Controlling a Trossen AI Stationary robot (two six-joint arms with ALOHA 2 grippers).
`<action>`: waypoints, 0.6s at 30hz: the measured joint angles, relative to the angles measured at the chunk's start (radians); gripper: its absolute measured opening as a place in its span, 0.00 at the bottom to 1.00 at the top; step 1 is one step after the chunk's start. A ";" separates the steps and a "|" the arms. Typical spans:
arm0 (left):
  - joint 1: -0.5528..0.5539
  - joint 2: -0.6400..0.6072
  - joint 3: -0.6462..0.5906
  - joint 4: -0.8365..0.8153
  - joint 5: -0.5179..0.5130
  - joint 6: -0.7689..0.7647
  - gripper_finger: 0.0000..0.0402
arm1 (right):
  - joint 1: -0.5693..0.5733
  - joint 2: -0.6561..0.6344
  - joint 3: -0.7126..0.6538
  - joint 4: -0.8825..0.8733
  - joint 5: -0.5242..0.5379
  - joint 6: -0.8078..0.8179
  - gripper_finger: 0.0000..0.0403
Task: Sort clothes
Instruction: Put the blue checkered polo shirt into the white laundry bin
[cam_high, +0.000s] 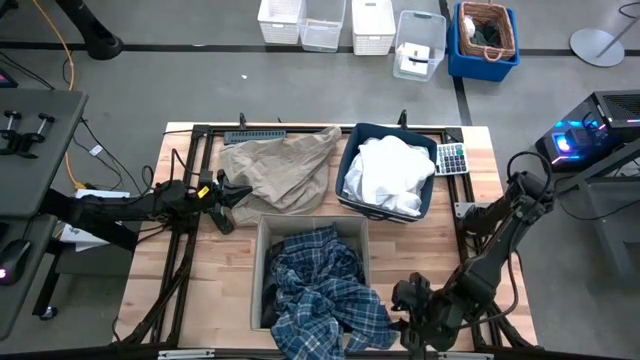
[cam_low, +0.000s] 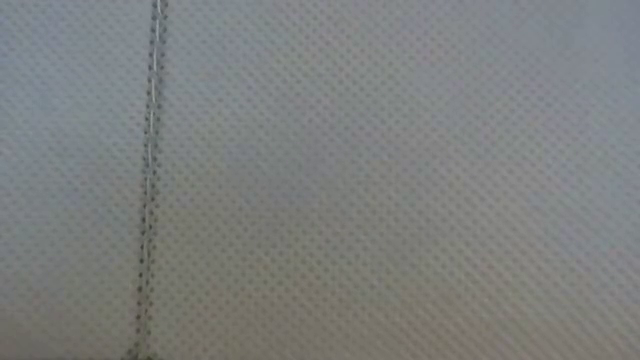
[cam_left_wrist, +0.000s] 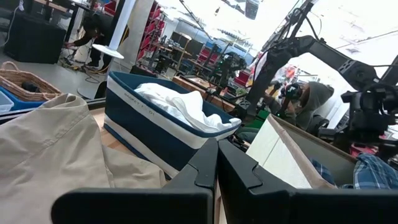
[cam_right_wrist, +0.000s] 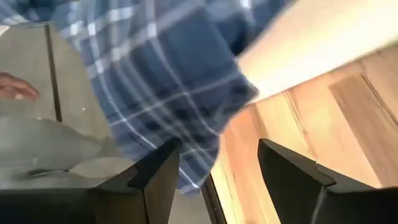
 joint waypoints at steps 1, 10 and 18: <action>0.000 0.000 0.000 0.000 0.000 0.000 0.00 | 0.000 0.001 0.000 0.015 -0.001 -0.022 0.54; 0.000 0.000 0.000 0.000 0.000 0.000 0.00 | -0.063 0.043 0.000 0.126 -0.098 -0.182 0.53; 0.000 0.000 0.000 0.000 0.000 0.000 0.00 | -0.080 0.006 0.043 0.193 -0.349 -0.297 0.07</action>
